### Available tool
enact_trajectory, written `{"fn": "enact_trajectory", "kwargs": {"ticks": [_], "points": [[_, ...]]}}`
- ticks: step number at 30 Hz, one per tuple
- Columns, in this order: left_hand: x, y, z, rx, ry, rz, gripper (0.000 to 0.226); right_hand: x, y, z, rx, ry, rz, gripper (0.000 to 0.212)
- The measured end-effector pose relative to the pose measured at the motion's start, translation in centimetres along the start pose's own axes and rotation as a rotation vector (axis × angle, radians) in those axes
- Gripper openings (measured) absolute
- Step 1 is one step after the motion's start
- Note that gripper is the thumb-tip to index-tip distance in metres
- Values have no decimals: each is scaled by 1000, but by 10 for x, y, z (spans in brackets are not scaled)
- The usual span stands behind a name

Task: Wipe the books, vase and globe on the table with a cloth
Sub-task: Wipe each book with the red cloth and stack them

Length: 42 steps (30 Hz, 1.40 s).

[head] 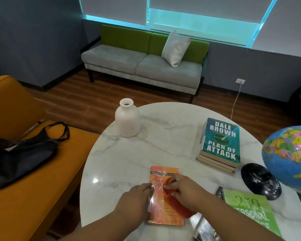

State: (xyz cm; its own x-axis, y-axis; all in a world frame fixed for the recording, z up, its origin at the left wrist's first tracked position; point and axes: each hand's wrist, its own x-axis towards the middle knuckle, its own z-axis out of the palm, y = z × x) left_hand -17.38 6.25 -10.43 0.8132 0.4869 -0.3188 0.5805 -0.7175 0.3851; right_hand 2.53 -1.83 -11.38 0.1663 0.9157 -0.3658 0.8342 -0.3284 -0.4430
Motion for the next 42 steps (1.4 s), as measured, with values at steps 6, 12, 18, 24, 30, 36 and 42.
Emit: {"fn": "enact_trajectory", "kwargs": {"ticks": [6, 12, 18, 24, 30, 36, 42], "points": [[1, 0, 1, -5, 3, -1, 83, -9, -7, 11, 21, 101, 28, 33], [1, 1, 1, -2, 18, 1, 82, -14, -17, 13, 11, 110, 62, 35], [1, 0, 2, -8, 20, 0, 84, -19, -22, 12, -28, 77, 34, 33], [2, -1, 4, -17, 26, 4, 85, -29, -25, 23, -4, 5, -69, 36], [2, -2, 5, -17, 27, 8, 83, -31, -28, 27, -40, 14, -140, 39], [2, -5, 6, -62, 33, 13, 83, -27, -24, 21, -14, 106, -72, 37], [1, -9, 8, -76, 38, 35, 87, -32, -20, 23, 23, 23, -109, 35]]}}
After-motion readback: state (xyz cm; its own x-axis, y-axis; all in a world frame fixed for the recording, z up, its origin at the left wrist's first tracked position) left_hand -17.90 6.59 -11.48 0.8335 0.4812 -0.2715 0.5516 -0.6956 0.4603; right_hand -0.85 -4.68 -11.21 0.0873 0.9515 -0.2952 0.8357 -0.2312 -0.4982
